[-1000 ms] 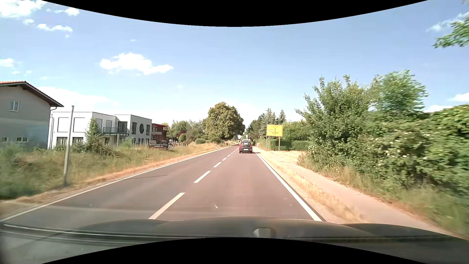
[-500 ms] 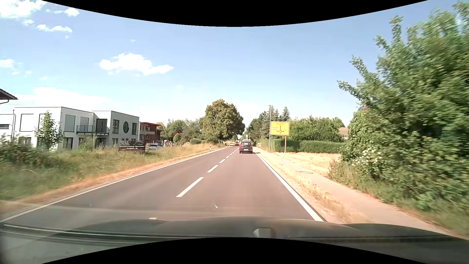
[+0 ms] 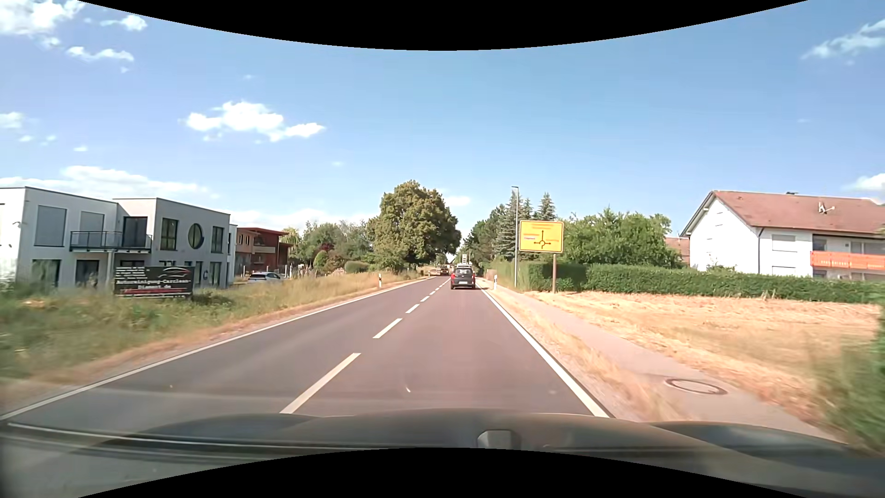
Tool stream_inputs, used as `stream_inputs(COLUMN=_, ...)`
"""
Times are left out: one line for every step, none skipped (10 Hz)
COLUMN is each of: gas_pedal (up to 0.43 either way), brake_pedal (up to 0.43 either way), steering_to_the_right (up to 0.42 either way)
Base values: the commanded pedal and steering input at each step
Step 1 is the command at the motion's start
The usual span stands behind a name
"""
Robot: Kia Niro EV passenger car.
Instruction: Follow the waypoints while adhering to traffic rules and regulations
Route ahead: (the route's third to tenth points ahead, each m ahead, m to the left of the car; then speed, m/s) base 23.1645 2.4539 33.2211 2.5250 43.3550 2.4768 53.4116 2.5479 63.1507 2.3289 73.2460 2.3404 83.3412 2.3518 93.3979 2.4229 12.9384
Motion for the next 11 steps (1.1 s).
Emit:
stream_inputs(gas_pedal=0.067, brake_pedal=0.006, steering_to_the_right=0.002)
stream_inputs(gas_pedal=0.067, brake_pedal=0.006, steering_to_the_right=0.002)
stream_inputs(gas_pedal=0.067, brake_pedal=0.006, steering_to_the_right=0.003)
stream_inputs(gas_pedal=0.067, brake_pedal=0.006, steering_to_the_right=0.003)
stream_inputs(gas_pedal=0.067, brake_pedal=0.006, steering_to_the_right=0.003)
stream_inputs(gas_pedal=0.067, brake_pedal=0.006, steering_to_the_right=0.003)
stream_inputs(gas_pedal=0.067, brake_pedal=0.006, steering_to_the_right=0.003)
stream_inputs(gas_pedal=0.067, brake_pedal=0.006, steering_to_the_right=0.003)
stream_inputs(gas_pedal=0.067, brake_pedal=0.006, steering_to_the_right=0.001)
stream_inputs(gas_pedal=0.067, brake_pedal=0.006, steering_to_the_right=0.000)
stream_inputs(gas_pedal=0.067, brake_pedal=0.006, steering_to_the_right=0.000)
